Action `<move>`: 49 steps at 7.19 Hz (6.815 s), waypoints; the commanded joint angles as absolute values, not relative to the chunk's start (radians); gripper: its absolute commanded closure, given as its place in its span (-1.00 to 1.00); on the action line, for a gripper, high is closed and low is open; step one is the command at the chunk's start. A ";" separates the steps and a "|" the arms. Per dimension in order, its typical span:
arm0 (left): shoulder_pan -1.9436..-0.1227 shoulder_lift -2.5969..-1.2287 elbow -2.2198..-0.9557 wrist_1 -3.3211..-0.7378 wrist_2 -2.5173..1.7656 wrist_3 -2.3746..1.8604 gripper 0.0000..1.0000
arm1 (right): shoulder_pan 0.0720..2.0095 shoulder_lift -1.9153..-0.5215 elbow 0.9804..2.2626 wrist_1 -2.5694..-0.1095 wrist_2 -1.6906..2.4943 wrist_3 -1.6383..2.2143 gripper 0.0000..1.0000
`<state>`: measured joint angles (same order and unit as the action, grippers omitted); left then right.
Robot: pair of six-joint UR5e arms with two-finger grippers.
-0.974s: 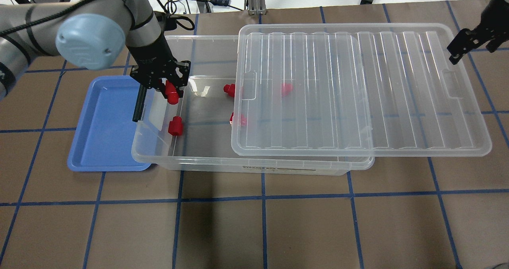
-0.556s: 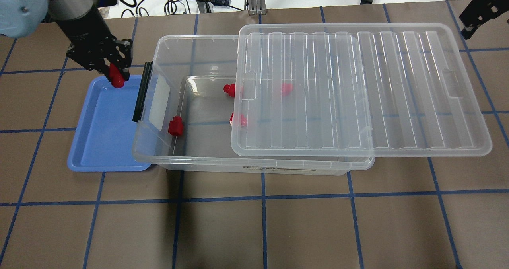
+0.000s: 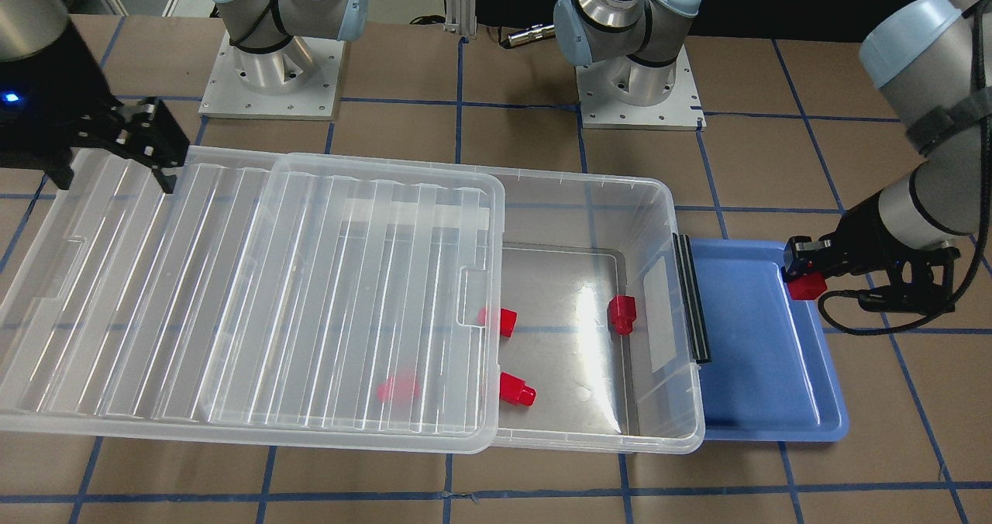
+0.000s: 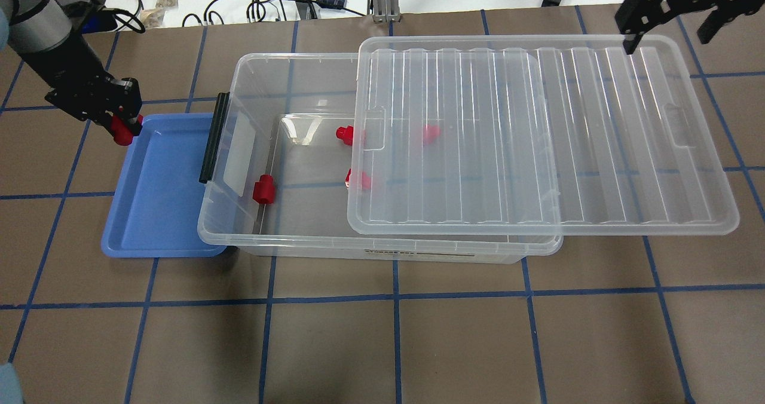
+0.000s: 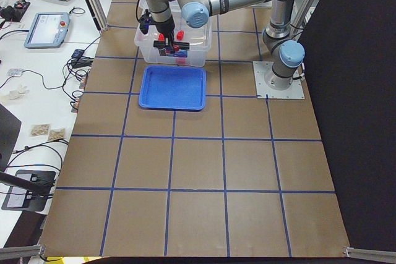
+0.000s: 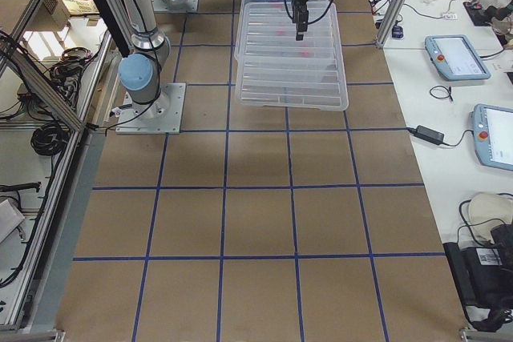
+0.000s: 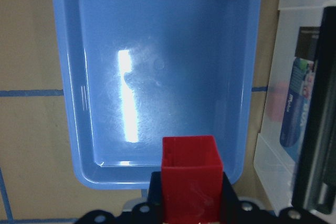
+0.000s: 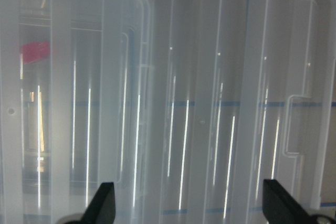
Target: Place red block in blue tray from box
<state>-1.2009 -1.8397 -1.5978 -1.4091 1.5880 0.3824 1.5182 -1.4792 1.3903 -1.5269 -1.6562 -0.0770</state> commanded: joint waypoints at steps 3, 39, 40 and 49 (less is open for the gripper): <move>-1.189 -1.954 -1.733 -1.206 1.589 0.417 1.00 | 1.577 -1.479 1.424 -1.535 -1.654 0.008 -1.00; -1.502 -1.473 -1.612 -1.741 1.597 0.143 -1.00 | 1.121 -1.373 1.727 -1.885 -1.540 -0.604 -1.00; -1.502 -1.473 -1.612 -1.741 1.597 0.143 -1.00 | 1.123 -1.376 1.727 -1.885 -1.539 -0.604 -1.00; -1.503 -1.473 -1.614 -1.744 1.595 0.144 -1.00 | 1.210 -1.373 1.727 -1.885 -1.479 -0.554 -1.00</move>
<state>-1.5031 -1.4726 -1.6135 -1.7440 1.5958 0.1430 1.2059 -1.3726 1.7273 -1.8853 -1.4857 -0.5600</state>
